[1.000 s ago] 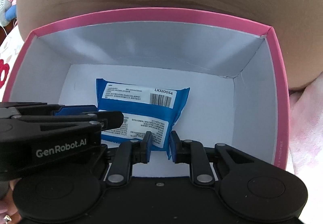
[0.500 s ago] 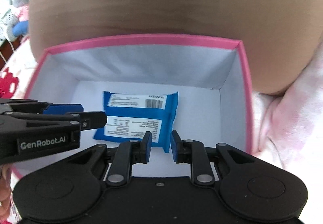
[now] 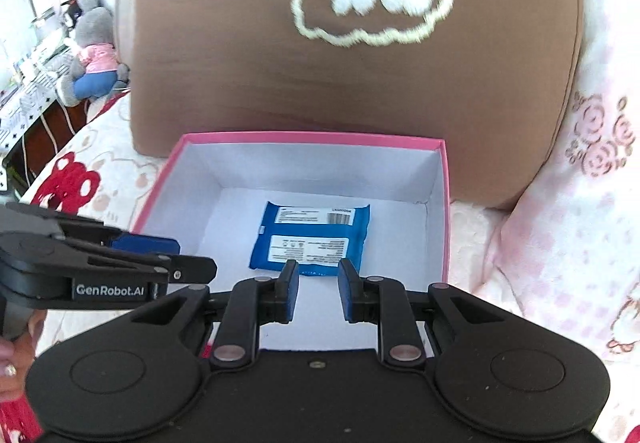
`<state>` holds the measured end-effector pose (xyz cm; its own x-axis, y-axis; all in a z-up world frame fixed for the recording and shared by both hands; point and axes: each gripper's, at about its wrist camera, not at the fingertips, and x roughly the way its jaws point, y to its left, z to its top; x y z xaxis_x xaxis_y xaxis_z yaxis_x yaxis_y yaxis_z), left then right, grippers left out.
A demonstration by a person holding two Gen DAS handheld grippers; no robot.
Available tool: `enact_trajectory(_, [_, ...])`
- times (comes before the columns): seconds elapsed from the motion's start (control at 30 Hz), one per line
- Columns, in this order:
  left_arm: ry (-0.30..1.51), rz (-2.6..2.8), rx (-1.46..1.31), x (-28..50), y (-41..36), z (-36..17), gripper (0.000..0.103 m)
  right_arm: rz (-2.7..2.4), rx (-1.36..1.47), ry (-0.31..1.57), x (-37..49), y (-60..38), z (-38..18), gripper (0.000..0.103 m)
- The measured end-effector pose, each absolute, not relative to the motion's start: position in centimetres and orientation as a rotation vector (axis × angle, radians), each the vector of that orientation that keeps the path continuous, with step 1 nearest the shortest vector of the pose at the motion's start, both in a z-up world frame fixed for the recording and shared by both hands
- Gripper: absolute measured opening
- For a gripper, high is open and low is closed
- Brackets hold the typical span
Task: Organize objects
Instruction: 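Withdraw the right tool from the box toward the green yarn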
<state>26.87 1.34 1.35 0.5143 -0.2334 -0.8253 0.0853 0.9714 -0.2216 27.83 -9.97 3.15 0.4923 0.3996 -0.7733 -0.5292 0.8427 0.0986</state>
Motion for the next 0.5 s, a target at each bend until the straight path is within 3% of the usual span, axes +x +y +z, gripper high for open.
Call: enact_trajectory(0.5, [0.976, -0.308, -0.093, 20.5, 1.6, 7.1, 0.041, 0.598, -0.191, 0.829, 20.5, -11.4, 7.7, 0.031])
